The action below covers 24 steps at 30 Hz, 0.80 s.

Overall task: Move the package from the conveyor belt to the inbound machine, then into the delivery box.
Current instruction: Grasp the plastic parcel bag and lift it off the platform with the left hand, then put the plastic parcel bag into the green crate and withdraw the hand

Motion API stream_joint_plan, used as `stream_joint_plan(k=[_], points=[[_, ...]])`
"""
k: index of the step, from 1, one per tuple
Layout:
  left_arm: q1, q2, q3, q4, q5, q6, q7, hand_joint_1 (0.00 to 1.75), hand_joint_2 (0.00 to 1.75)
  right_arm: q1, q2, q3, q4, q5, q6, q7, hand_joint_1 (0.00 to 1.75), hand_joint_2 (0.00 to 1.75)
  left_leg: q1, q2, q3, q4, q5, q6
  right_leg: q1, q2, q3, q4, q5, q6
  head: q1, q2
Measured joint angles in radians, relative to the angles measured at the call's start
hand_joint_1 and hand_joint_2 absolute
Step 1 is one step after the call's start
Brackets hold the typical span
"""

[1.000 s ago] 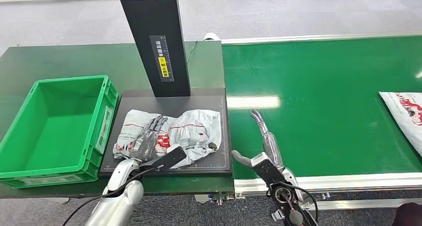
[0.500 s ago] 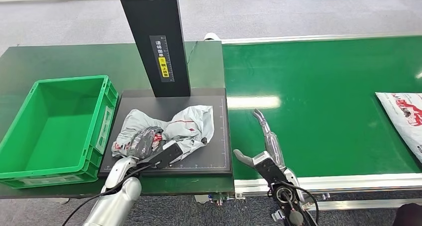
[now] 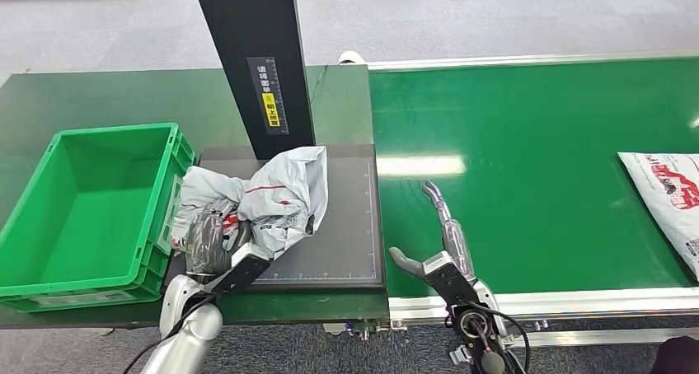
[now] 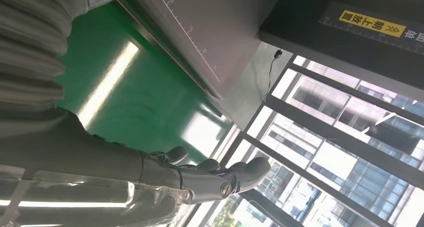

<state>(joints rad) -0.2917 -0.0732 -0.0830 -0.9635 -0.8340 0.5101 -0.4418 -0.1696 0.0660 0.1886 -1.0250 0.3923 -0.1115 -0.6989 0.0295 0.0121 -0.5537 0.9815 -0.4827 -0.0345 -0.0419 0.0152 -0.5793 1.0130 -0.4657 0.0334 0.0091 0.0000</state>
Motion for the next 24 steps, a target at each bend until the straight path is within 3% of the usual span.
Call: stream_joint_plan(k=[7, 13, 17, 20, 24], points=[[0.05, 0.001, -0.014, -0.16, 0.089, 0.161, -0.125, 1.75, 1.75, 0.0, 0.001, 0.0, 0.0, -0.022, -0.017, 0.0, 0.0, 1.75, 0.0, 0.0, -0.002, 0.0, 0.0, 0.0, 0.0, 0.0, -0.002, 0.0, 0.0, 0.0, 0.0, 0.0], [0.071, 0.001, -0.017, -0.228, 0.069, 0.173, -0.136, 1.75, 1.75, 0.001, 0.001, 0.0, 0.0, -0.025, -0.022, 0.0, 0.0, 1.75, 0.0, 0.0, -0.002, 0.0, 0.0, 0.0, 0.0, 0.0, -0.001, 0.0, 0.0, 0.0, 0.0, 0.0], [0.079, -0.025, 0.046, -0.262, -0.024, 0.183, -0.183, 1.75, 1.75, 0.007, 0.001, 0.001, 0.0, -0.039, -0.035, 0.0, 0.0, 1.75, 0.0, 0.0, -0.002, 0.0, 0.0, 0.0, 0.0, 0.0, -0.002, 0.0, 0.0, 0.0, 0.0, 0.0], [0.059, -0.032, 0.123, -0.252, -0.013, 0.185, -0.153, 1.75, 1.75, 0.021, 0.001, 0.001, -0.005, -0.042, -0.043, 0.0, 0.0, 1.75, 0.0, 0.0, -0.002, 0.0, 0.0, 0.0, 0.0, 0.0, -0.002, 0.0, 0.0, 0.0, 0.0, 0.0], [-0.021, 0.003, 0.229, -0.157, 0.02, 0.186, -0.043, 1.75, 1.75, 0.039, 0.0, 0.0, -0.019, -0.041, -0.041, 0.0, 0.0, 1.75, 0.001, 0.0, -0.002, 0.0, 0.0, -0.001, 0.001, 0.0, -0.002, 0.0, 0.0, 0.0, 0.0, 0.0]])
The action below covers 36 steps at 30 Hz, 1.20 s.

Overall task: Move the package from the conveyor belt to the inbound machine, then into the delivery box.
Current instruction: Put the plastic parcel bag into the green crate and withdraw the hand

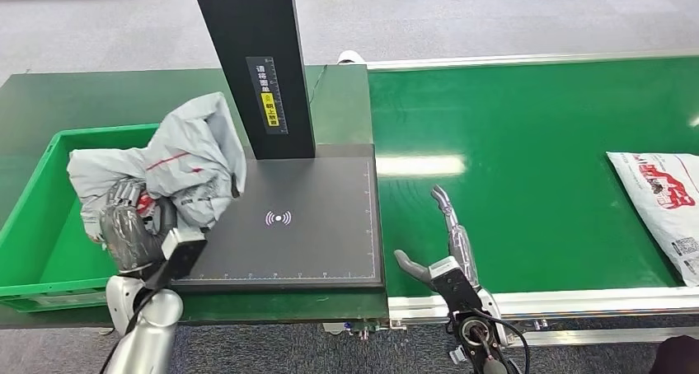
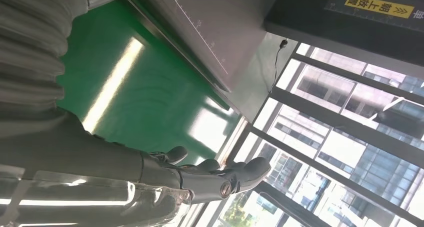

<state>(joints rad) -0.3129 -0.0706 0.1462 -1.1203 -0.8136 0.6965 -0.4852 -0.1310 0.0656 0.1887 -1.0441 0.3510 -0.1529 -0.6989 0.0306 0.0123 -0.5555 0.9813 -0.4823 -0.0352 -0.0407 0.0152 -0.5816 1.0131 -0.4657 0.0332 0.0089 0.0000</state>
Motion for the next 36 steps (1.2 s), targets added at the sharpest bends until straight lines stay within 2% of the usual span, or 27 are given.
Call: stream_joint_plan(k=[2, 4, 9, 12, 15, 16, 19, 21, 25, 30, 36], points=[[-0.039, 0.023, 0.06, 0.058, -0.025, 0.001, 0.038, 1.75, 1.75, 0.007, -0.001, -0.001, -0.004, 0.002, 0.003, 0.0, 0.0, 1.75, 0.0, 0.0, 0.0, 0.0, 0.0, 0.0, 0.0, 0.0, 0.0, 0.0, 0.0, 0.0, 0.0, 0.0], [-0.072, 0.04, 0.133, 0.106, -0.068, 0.001, 0.037, 1.75, 1.75, 0.014, 0.0, -0.002, -0.007, 0.005, 0.004, 0.0, 0.0, 1.75, 0.0, 0.0, 0.0, 0.0, 0.001, 0.0, 0.0, 0.0, 0.0, 0.0, 0.0, 0.0, 0.0, 0.0], [-0.121, 0.056, 0.34, 0.159, -0.177, 0.001, -0.007, 1.75, 1.75, 0.025, 0.001, -0.002, -0.014, 0.011, 0.005, 0.0, 0.0, 1.75, 0.0, 0.001, -0.002, 0.0, 0.0, -0.001, 0.0, 0.001, -0.001, 0.0, 0.0, 0.0, 0.0, 0.0], [-0.14, 0.055, 0.481, 0.158, -0.307, 0.001, -0.019, 1.75, 1.75, 0.03, 0.003, -0.002, -0.022, 0.021, 0.006, 0.004, 0.0, 1.75, 0.0, 0.001, -0.003, 0.0, 0.0, -0.001, 0.0, 0.001, -0.003, 0.0, 0.0, 0.0, 0.0, 0.0], [-0.16, 0.047, 0.637, 0.141, -0.35, 0.002, -0.09, 1.75, 1.75, 0.037, 0.006, -0.002, -0.03, 0.026, 0.009, 0.01, 0.0, 1.75, 0.0, 0.002, -0.003, 0.0, 0.0, -0.001, 0.0, 0.001, -0.004, 0.0, 0.0, 0.0, 0.0, 0.0], [-0.168, 0.044, 0.687, 0.136, -0.337, 0.002, -0.124, 1.71, 1.75, 0.039, 0.007, -0.002, -0.032, 0.028, 0.01, 0.011, 0.0, 1.75, 0.0, 0.002, -0.003, 0.0, 0.0, -0.001, 0.0, 0.001, -0.004, 0.0, 0.0, 0.0, 0.0, 0.0], [-0.189, 0.043, 0.793, 0.139, -0.323, 0.002, -0.174, 1.38, 1.75, 0.046, 0.009, -0.002, -0.036, 0.033, 0.009, 0.016, 0.0, 1.75, 0.0, 0.001, -0.003, 0.0, 0.0, -0.001, 0.0, 0.001, -0.004, 0.0, 0.0, 0.0, 0.0, 0.0], [-0.198, 0.051, 0.805, 0.17, -0.318, 0.002, -0.147, 1.31, 1.75, 0.05, 0.01, -0.003, -0.042, 0.035, 0.008, 0.018, 0.0, 1.75, 0.0, 0.0, -0.003, 0.0, 0.0, -0.001, 0.0, 0.0, -0.004, 0.0, 0.0, 0.0, 0.0, 0.0], [-0.21, 0.076, 0.753, 0.248, -0.298, -0.002, -0.089, 0.0, 1.75, 0.057, 0.01, -0.007, -0.054, 0.035, 0.009, 0.018, 0.0, 1.75, 0.0, 0.001, -0.003, 0.0, 0.0, -0.001, 0.0, 0.0, -0.003, 0.0, 0.0, 0.0, 0.0, 0.0], [-0.219, 0.102, 0.666, 0.326, -0.242, -0.026, -0.031, 0.0, 1.75, 0.058, 0.011, -0.012, -0.059, 0.037, 0.019, 0.019, 0.0, 1.75, 0.0, -0.002, -0.003, 0.0, 0.001, -0.001, 0.0, -0.002, -0.003, 0.0, 0.0, 0.0, 0.0, 0.0], [-0.202, 0.129, 0.509, 0.359, -0.144, -0.013, -0.001, 0.0, 1.75, 0.055, 0.014, -0.018, -0.06, 0.042, 0.032, 0.023, 0.0, 1.75, 0.0, -0.006, -0.004, 0.0, 0.002, 0.001, 0.0, -0.008, 0.0, 0.0, 0.0, 0.0, 0.001, 0.0]])
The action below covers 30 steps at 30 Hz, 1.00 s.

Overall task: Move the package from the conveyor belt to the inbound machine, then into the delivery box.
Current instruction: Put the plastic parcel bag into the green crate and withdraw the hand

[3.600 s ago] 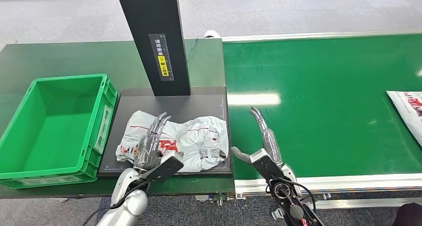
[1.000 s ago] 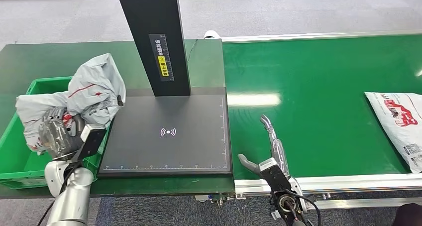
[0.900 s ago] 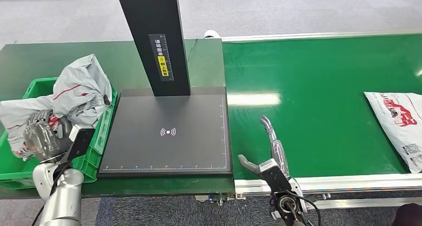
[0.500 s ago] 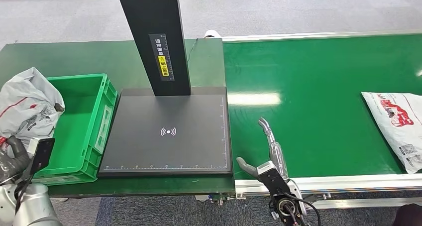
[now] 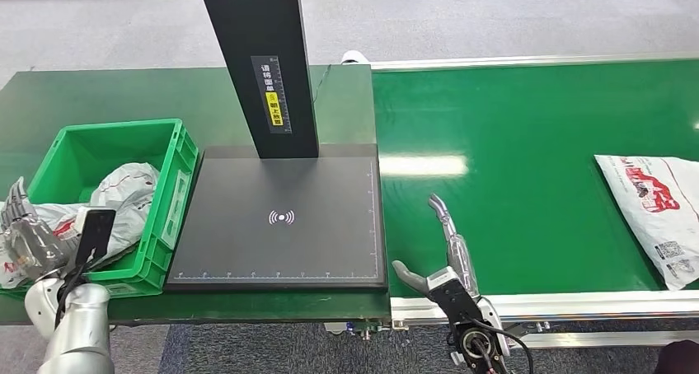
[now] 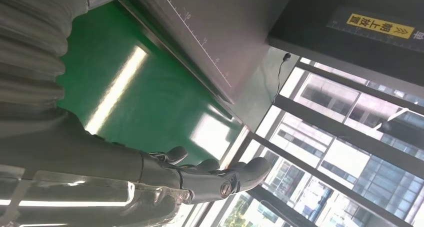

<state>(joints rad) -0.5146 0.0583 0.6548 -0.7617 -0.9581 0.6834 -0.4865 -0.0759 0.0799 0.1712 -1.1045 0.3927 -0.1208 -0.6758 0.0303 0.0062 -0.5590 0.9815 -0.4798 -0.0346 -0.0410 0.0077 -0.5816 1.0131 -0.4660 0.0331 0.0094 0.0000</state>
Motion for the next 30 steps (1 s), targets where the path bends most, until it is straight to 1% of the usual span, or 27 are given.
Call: stream_joint_plan(k=[2, 4, 6, 7, 10, 11, 13, 16, 20, 22, 24, 27, 30], points=[[0.006, 0.003, -0.039, 0.001, 0.01, 0.005, 0.004, 0.0, 1.75, 0.0, 0.002, -0.002, -0.002, 0.0, 0.003, 0.002, 0.0, 1.75, 0.0, 0.0, 0.0, 0.0, 0.0, 0.0, 0.0, 0.0, 0.001, 0.0, 0.0, 0.0, 0.0, 0.0], [0.011, 0.005, -0.061, 0.0, 0.019, 0.01, 0.004, 0.0, 1.75, 0.0, 0.003, -0.004, -0.003, 0.001, 0.005, 0.003, 0.0, 1.75, 0.0, 0.0, 0.001, 0.0, 0.001, 0.0, 0.0, 0.0, 0.001, 0.0, 0.0, 0.0, 0.0, 0.0], [0.019, 0.001, -0.062, -0.018, 0.029, 0.012, -0.015, 0.0, 1.75, 0.0, 0.006, -0.005, -0.003, 0.003, 0.008, 0.005, 0.0, 1.75, 0.0, 0.0, 0.001, 0.0, 0.001, 0.0, 0.0, 0.0, 0.001, 0.0, 0.001, 0.0, 0.0, 0.0], [0.024, -0.005, -0.054, -0.037, 0.041, 0.012, -0.042, 0.0, 1.75, -0.001, 0.008, -0.006, -0.003, 0.006, 0.011, 0.006, 0.0, 1.75, 0.0, 0.0, 0.001, 0.0, 0.001, 0.0, 0.0, 0.0, 0.0, 0.0, 0.001, 0.0, 0.0, 0.0], [0.054, -0.044, -0.01, -0.157, 0.158, 0.015, -0.157, 0.0, 1.75, -0.002, 0.014, -0.008, -0.003, 0.015, 0.017, 0.006, 0.0, 1.75, 0.0, 0.002, 0.001, 0.0, 0.001, 0.0, 0.0, 0.003, -0.001, 0.0, 0.001, 0.0, 0.0, 0.0], [0.07, -0.058, -0.003, -0.211, 0.222, 0.015, -0.177, 0.0, 1.75, -0.003, 0.017, -0.008, -0.003, 0.016, 0.016, 0.004, 0.0, 1.75, 0.0, 0.003, 0.001, 0.0, 0.0, 0.0, 0.0, 0.004, -0.002, 0.0, 0.001, 0.0, 0.0, 0.0], [0.107, -0.077, -0.015, -0.312, 0.362, 0.015, -0.186, 0.0, 1.75, -0.005, 0.019, -0.008, -0.003, 0.011, 0.012, -0.002, 0.0, 1.75, 0.0, 0.004, 0.0, 0.0, 0.0, 0.0, 0.0, 0.004, -0.003, 0.0, 0.001, 0.0, 0.0, 0.0], [0.16, -0.089, -0.092, -0.423, 0.552, 0.015, -0.187, 0.0, 1.75, -0.01, 0.02, -0.008, -0.003, -0.002, 0.008, -0.009, 0.0, 1.75, 0.0, 0.002, -0.002, 0.0, 0.0, 0.0, 0.0, 0.004, -0.004, 0.0, 0.0, 0.0, 0.0, 0.0], [0.209, -0.084, -0.252, -0.505, 0.731, -0.008, -0.187, 0.0, 1.75, -0.019, 0.02, -0.009, -0.002, -0.01, 0.008, -0.013, 0.0, 1.75, 0.0, 0.002, -0.002, 0.0, 0.0, 0.0, 0.0, 0.003, -0.003, 0.0, 0.0, 0.0, 0.0, 0.0], [0.229, -0.078, -0.333, -0.533, 0.791, -0.063, -0.187, 0.0, 1.75, -0.024, 0.02, -0.01, -0.002, -0.013, 0.008, -0.014, 0.0, 1.75, 0.0, 0.001, -0.002, 0.0, 0.0, 0.0, 0.0, 0.003, -0.003, 0.0, 0.001, 0.0, 0.0, 0.0], [0.245, -0.075, -0.397, -0.554, 0.837, -0.162, -0.187, 0.0, 1.75, -0.028, 0.02, -0.012, -0.001, -0.016, 0.008, -0.014, 0.0, 1.75, 0.0, 0.001, -0.001, 0.0, 0.0, 0.0, 0.0, 0.003, -0.003, 0.0, 0.001, 0.0, 0.0, 0.0], [0.257, -0.083, -0.463, -0.562, 0.899, -0.374, -0.182, 0.0, 1.75, -0.034, 0.02, -0.017, 0.002, -0.018, 0.012, -0.014, 0.0, 1.75, 0.0, 0.002, -0.001, 0.0, 0.0, 0.0, 0.0, 0.003, -0.003, 0.0, 0.001, 0.0, 0.0, 0.0], [0.264, -0.102, -0.511, -0.553, 0.914, -0.602, -0.169, 0.0, 1.75, -0.043, 0.02, -0.023, 0.008, -0.02, 0.023, -0.015, 0.0, 1.75, 0.0, 0.002, -0.002, 0.0, 0.0, 0.0, -0.001, 0.003, -0.003, 0.0, 0.001, 0.0, 0.0, 0.0]])
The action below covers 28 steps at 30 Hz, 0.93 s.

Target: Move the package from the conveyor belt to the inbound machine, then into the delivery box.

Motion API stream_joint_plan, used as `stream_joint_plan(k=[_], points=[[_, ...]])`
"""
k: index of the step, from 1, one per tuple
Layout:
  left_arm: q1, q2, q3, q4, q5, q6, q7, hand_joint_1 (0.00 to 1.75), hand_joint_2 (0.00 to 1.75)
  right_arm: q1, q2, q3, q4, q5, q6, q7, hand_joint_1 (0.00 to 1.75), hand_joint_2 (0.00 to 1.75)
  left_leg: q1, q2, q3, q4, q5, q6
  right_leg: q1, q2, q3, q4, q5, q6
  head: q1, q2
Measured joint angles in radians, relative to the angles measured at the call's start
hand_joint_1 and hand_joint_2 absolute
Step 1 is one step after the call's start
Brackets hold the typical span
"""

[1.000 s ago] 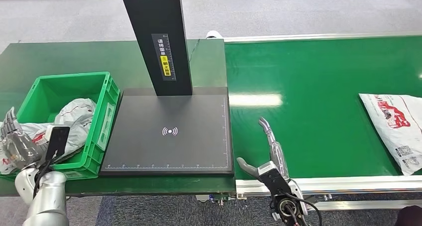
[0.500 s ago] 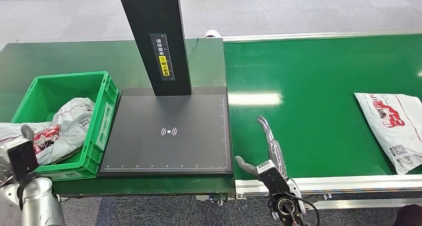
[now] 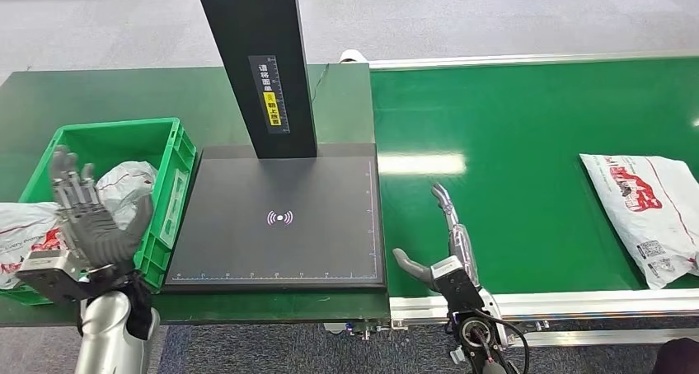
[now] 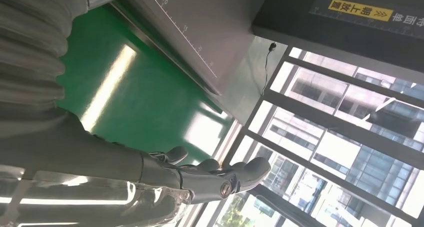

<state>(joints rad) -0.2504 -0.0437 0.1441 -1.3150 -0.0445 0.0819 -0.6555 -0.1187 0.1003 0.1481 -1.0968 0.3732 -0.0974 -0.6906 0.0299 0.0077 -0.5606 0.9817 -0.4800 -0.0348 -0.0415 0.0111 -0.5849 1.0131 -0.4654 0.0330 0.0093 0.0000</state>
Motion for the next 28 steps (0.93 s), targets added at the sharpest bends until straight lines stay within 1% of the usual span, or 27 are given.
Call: stream_joint_plan(k=[3, 5, 7, 11, 18, 24, 28], points=[[0.006, -0.025, -0.053, 0.029, -0.002, -0.158, 0.006, 0.0, 1.75, -0.013, 0.003, -0.002, 0.009, -0.009, 0.014, -0.005, 0.0, 1.75, 0.0, 0.0, 0.0, 0.0, 0.0, 0.0, 0.0, 0.0, 0.0, 0.0, 0.0, 0.0, 0.0, 0.0], [0.007, -0.044, -0.092, 0.064, -0.006, -0.215, 0.005, 0.0, 1.75, -0.024, 0.007, -0.001, 0.016, -0.018, 0.02, -0.007, 0.0, 1.75, 0.0, 0.0, 0.0, 0.0, 0.0, 0.0, 0.0, 0.0, 0.0, 0.0, 0.0, 0.0, 0.0, 0.0], [0.007, -0.061, -0.125, 0.105, -0.006, -0.242, 0.002, 0.0, 1.75, -0.033, 0.011, -0.001, 0.024, -0.026, 0.023, -0.007, 0.0, 1.75, 0.0, 0.0, 0.0, 0.0, 0.0, 0.0, 0.0, 0.0, 0.0, 0.0, 0.0, 0.0, 0.0, 0.0], [0.006, -0.083, -0.172, 0.171, 0.0, -0.261, -0.002, 0.0, 1.75, -0.045, 0.016, 0.0, 0.035, -0.037, 0.03, -0.007, 0.0, 1.75, 0.0, 0.0, 0.0, 0.0, 0.0, 0.0, 0.0, 0.0, 0.0, 0.0, 0.0, 0.0, 0.0, 0.0], [0.005, -0.091, -0.201, 0.218, -0.001, -0.262, -0.004, 0.0, 1.75, -0.051, 0.016, 0.0, 0.048, -0.045, 0.04, -0.008, 0.0, 1.75, 0.0, 0.0, 0.0, 0.0, 0.0, 0.0, 0.0, 0.0, 0.0, 0.0, 0.0, 0.0, 0.0, 0.0], [0.005, -0.098, -0.225, 0.251, -0.01, -0.268, 0.0, 0.0, 1.75, -0.051, 0.016, 0.0, 0.049, -0.144, 0.155, -0.008, 0.0, 1.75, 0.0, 0.0, 0.0, 0.0, 0.0, 0.0, 0.0, 0.0, 0.0, 0.0, 0.0, 0.0, 0.0, 0.0], [0.005, -0.098, -0.226, 0.252, -0.01, -0.268, 0.0, 0.0, 1.75, -0.051, 0.016, 0.0, 0.049, -0.149, 0.16, -0.008, 0.0, 1.75, 0.0, 0.0, 0.0, 0.0, 0.0, 0.0, 0.0, 0.0, 0.0, 0.0, 0.0, 0.0, 0.0, 0.0]])
